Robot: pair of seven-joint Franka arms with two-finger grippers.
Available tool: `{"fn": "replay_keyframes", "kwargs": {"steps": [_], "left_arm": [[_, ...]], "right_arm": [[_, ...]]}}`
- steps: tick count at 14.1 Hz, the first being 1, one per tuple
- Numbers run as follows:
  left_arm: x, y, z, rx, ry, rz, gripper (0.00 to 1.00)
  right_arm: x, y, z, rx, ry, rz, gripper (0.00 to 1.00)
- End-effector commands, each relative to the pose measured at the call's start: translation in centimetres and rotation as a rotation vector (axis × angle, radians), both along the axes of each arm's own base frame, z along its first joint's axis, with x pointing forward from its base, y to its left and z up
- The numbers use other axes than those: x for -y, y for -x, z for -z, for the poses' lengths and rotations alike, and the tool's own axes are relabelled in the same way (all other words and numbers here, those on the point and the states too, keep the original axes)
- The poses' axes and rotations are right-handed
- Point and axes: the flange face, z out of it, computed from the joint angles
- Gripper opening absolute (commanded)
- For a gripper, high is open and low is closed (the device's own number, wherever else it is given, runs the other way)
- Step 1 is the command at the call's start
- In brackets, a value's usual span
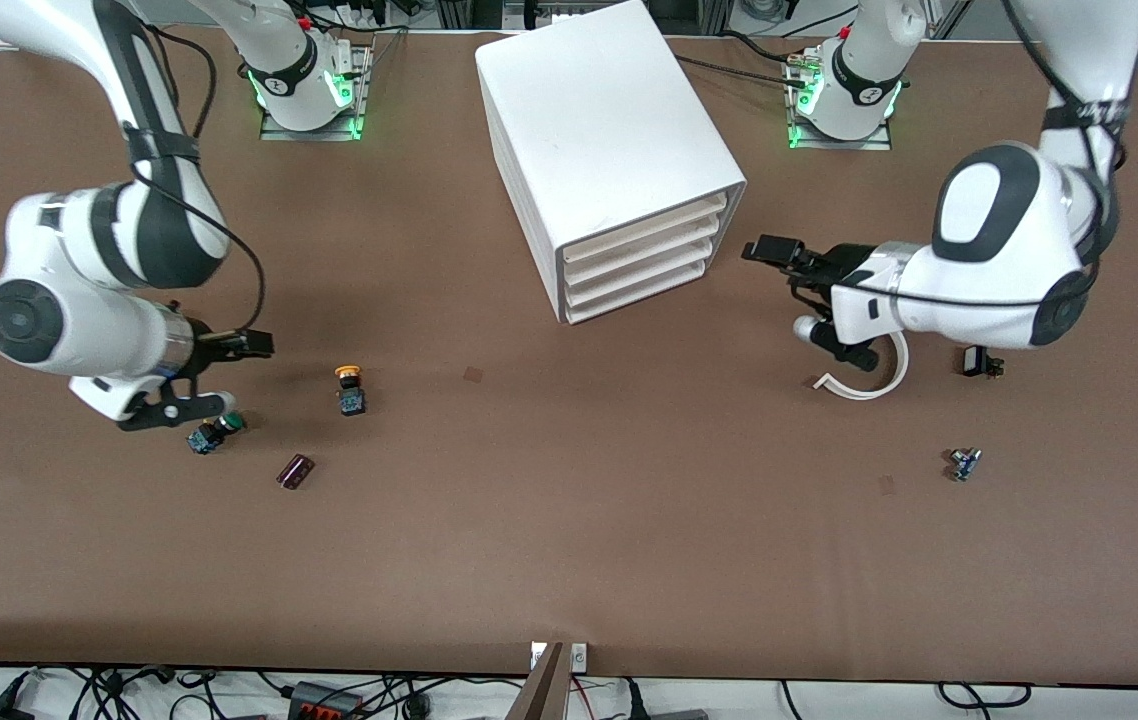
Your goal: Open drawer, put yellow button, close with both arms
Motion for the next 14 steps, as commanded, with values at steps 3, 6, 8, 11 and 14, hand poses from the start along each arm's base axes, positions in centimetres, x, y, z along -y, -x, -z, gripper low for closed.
{"fn": "replay_keyframes", "kwargs": {"steps": [3,6,8,11,14], "left_arm": [[0.1,2.3,6.1,0.049,0.328,-0.045,1.0],[0.2,4.1,8.6,0.053,0.411,-0.062,1.0],[0.5,5.4,9.8,0.045,0.449,-0.049,0.99],[1.0,7.3,11.2,0.025,0.52,-0.05,0.94],[2.3,8.5,11.6,-0.001,0.535,-0.042,0.91]], "right_arm": [[-4.5,-0.6,6.2,0.006,-0.002,-0.054,1.0],[-6.1,-0.7,9.3,0.014,0.004,-0.05,1.0],[-7.1,-0.5,11.1,0.009,-0.002,-0.049,1.0],[-9.1,0.0,13.5,0.011,-0.014,-0.034,1.0],[-9.2,0.3,15.4,-0.005,-0.004,-0.043,1.0]]}}
